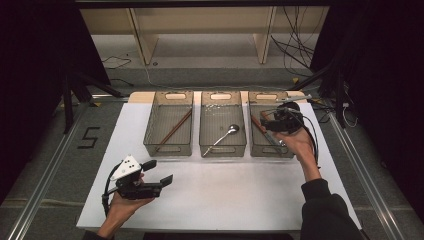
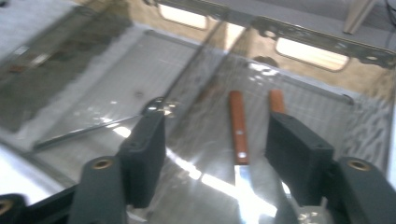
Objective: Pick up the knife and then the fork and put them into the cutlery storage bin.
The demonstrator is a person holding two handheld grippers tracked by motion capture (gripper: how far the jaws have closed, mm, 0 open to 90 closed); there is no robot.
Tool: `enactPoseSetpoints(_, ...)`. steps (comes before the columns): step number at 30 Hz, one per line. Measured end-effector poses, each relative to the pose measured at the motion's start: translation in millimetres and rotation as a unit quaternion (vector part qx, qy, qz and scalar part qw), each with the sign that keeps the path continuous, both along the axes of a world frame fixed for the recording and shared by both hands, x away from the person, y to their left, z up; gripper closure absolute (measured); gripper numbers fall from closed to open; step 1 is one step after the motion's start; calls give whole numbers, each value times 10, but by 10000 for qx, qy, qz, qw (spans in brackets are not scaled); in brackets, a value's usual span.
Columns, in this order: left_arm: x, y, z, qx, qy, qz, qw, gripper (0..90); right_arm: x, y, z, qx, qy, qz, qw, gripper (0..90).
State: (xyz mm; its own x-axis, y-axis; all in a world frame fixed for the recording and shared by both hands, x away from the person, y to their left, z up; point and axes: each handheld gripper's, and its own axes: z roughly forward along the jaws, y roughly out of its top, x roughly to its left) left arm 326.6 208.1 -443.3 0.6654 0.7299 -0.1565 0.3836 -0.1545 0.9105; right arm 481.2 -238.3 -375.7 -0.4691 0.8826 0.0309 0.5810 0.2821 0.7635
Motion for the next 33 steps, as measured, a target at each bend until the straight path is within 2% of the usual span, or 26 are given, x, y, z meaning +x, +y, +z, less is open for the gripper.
enactPoseSetpoints(8, 1, -6, -1, 3, 8, -6, 10000, 163, -287, 71, 71, 548, -133, 325, 9979, 302)
enactPoseSetpoints(14, 0, -3, 0, -4, 21, -4, 10000, 163, -485, 122, 111, 805, -269, 488, 9952, 289)
enactPoseSetpoints(22, -1, -10, -2, -2, 36, -26, 10000, 163, -714, 166, 90, 886, -370, 689, 9930, 272)
enactPoseSetpoints(33, -2, -13, -3, 43, 49, -56, 10000, 163, -991, 149, -28, 985, -411, 859, 9906, 262)
